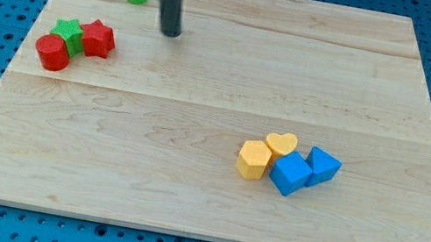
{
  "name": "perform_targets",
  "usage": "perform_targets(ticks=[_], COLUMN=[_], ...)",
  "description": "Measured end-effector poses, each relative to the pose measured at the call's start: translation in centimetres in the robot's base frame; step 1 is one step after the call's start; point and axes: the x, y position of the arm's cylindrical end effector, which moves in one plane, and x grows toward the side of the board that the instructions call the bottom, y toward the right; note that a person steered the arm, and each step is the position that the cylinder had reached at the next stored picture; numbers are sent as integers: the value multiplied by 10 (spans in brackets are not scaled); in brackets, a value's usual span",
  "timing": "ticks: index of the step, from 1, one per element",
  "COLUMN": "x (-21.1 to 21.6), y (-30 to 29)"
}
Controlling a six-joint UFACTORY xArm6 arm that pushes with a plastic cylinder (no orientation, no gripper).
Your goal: Place the green circle on top of the green star to form a vertical line
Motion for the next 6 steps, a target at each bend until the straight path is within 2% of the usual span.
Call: perform_targets(ticks=[1, 2, 4, 6], x=[-76, -98, -92, -14], y=[28, 6, -78, -84])
